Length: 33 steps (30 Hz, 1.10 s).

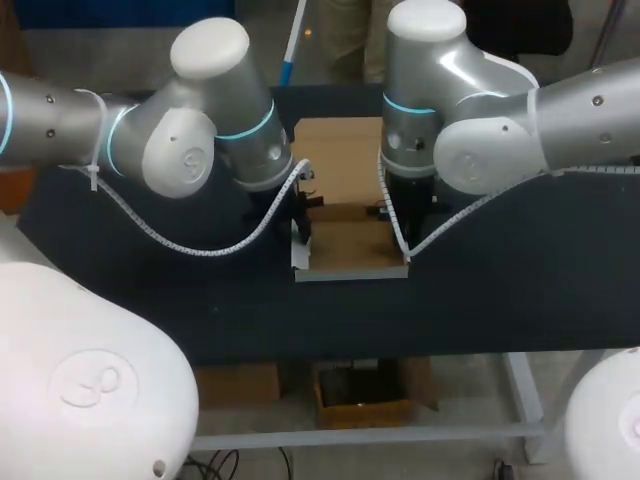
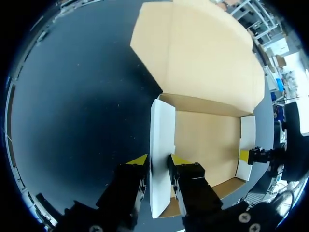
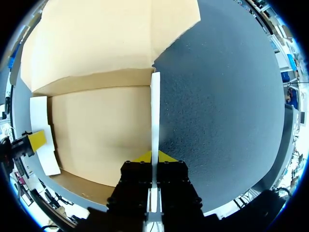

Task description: Assemble the packaging by folding the flat box into shape, placing the metal phone stand inside, and closing the box properly

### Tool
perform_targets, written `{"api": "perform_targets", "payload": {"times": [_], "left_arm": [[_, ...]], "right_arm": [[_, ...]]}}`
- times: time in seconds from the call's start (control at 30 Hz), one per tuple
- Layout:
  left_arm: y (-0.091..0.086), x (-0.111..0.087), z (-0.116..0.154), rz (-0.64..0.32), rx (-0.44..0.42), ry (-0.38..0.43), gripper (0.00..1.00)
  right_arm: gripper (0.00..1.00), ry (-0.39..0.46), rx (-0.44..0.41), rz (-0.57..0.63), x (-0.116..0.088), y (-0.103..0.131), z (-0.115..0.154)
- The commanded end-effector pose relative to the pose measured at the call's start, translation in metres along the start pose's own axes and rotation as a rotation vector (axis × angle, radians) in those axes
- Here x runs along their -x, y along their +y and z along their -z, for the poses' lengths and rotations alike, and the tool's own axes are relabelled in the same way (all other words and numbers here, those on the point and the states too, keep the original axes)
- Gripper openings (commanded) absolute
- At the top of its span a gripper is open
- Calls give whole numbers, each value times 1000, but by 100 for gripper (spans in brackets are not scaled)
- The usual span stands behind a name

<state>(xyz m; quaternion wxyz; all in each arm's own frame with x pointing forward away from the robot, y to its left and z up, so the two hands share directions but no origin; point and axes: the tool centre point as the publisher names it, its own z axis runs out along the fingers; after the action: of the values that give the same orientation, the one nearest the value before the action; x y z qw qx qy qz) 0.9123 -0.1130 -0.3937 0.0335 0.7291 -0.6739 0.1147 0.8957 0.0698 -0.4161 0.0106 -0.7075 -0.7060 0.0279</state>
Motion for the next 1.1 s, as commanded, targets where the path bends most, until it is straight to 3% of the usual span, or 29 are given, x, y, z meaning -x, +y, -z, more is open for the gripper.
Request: {"api": "perform_targets", "payload": {"times": [0.03,0.7,0.87,1.0,1.1], "left_arm": [[-2,-1,-3,3,9,-183,26],[1,10,-7,8,53,-218,20],[1,12,-8,6,61,-218,15],[1,14,-10,7,66,-214,1],[2,16,-11,9,69,-211,0]], "right_arm": [[0,-3,-3,-1,-1,1,0],[0,-3,-3,-1,-1,1,0],[0,-3,-3,-1,-1,1,0],[0,-3,-3,-1,-1,1,0],[0,-3,-3,-1,-1,1,0]]}}
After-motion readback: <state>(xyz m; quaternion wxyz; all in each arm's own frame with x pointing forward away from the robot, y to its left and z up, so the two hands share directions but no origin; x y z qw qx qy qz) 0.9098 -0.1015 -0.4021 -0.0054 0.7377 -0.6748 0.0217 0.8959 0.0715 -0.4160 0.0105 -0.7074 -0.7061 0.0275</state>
